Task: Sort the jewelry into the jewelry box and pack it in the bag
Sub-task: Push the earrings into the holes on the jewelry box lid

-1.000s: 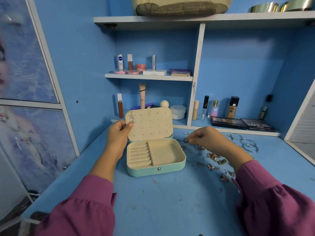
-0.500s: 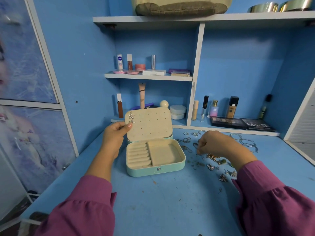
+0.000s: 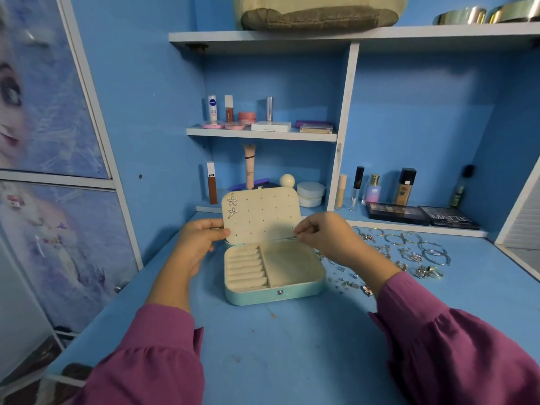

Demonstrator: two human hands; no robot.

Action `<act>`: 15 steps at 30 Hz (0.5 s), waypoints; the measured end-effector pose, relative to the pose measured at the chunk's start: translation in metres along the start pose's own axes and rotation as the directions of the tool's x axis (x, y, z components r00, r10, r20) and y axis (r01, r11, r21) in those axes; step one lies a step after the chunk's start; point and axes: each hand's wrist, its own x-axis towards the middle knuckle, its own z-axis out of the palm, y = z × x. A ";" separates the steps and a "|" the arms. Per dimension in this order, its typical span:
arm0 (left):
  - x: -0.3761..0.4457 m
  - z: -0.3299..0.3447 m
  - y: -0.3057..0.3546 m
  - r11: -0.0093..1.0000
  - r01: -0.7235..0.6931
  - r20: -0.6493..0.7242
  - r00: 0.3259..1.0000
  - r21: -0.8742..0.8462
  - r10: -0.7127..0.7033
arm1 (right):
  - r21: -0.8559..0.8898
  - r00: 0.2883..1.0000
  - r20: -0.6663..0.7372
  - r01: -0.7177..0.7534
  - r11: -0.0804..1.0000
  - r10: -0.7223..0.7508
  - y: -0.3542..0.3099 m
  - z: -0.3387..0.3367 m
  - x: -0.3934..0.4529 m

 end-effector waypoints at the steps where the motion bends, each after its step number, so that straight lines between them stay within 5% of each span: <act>1: 0.000 -0.001 0.000 1.000 0.001 0.003 1.000 -0.002 -0.001 | 0.008 1.000 0.003 0.021 1.000 -0.021 -0.006 0.008 0.003; 5: -0.002 -0.002 0.000 1.000 0.001 0.009 1.000 0.001 -0.001 | 0.063 0.994 -0.016 0.110 0.992 -0.109 -0.028 0.042 0.014; 15: -0.005 -0.001 0.003 1.000 -0.011 0.010 1.000 -0.025 0.011 | -0.177 0.956 -0.156 0.220 0.959 -0.248 -0.056 0.083 0.040</act>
